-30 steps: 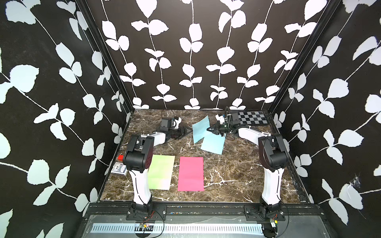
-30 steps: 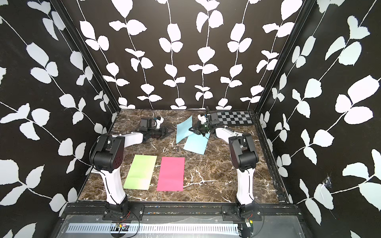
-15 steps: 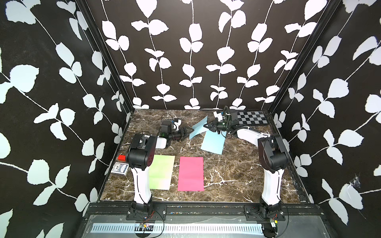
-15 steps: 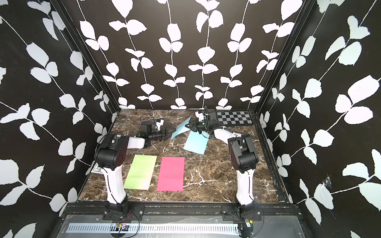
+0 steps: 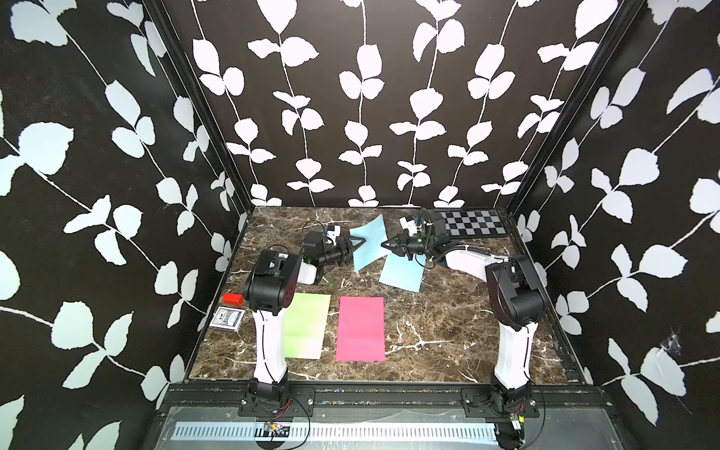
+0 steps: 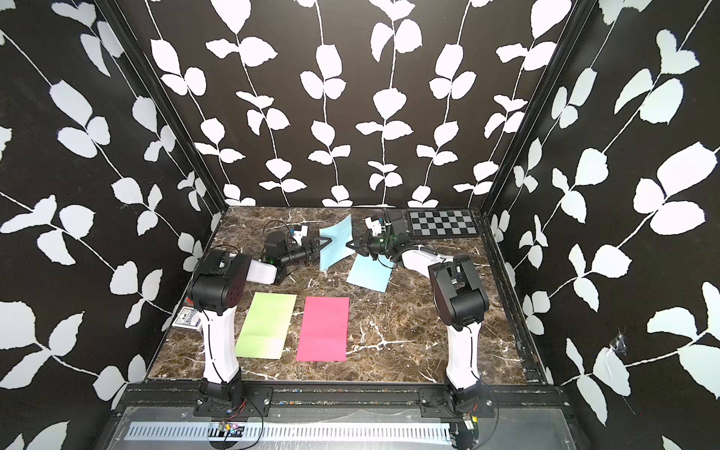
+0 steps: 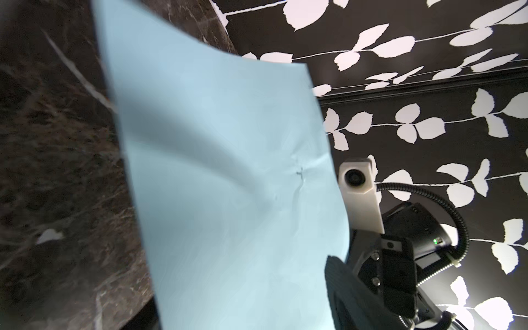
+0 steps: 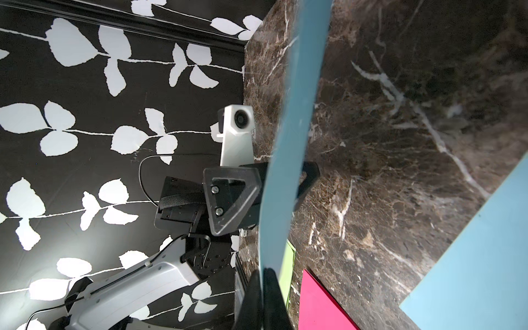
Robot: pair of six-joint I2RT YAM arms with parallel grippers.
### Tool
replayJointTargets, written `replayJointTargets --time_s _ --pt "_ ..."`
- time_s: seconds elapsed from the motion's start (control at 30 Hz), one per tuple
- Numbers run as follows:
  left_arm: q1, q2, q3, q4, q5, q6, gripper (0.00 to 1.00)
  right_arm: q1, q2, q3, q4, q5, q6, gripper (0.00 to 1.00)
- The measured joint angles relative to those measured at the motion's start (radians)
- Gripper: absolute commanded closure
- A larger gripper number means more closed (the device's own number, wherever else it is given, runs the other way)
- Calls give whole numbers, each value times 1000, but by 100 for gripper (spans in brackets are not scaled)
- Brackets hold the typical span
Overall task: Sort the scattered colored papers by color
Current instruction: Pick up the colored paper from the center of the board.
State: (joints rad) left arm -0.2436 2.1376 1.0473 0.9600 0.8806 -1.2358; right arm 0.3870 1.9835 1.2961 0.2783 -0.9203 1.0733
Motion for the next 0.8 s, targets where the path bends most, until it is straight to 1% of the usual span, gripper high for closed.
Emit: replayJointTargets --time_s 0.13,0.27,0.4,0.5,0.6,0.73,0.8 --pt "0 0 0 13 2 -3 34 1 -51 -48 -26 3 -23 100" --pt "0 -2 0 5 6 11 38 1 -74 -52 -54 10 -58 100" --pt "5 -25 0 -46 17 55 43 1 -76 -55 -81 19 -87 100" --pt "10 -59 -2 -95 24 92 48 1 -76 -64 -101 23 -105 100" --pt "11 -90 -2 -124 31 124 55 1 -76 -67 -120 24 -117 100" --pt "12 -104 -2 -148 41 148 70 1 -76 -69 -130 26 -125 100" --pt "14 -103 -2 -155 43 155 74 0 -76 -76 -130 26 -129 100"
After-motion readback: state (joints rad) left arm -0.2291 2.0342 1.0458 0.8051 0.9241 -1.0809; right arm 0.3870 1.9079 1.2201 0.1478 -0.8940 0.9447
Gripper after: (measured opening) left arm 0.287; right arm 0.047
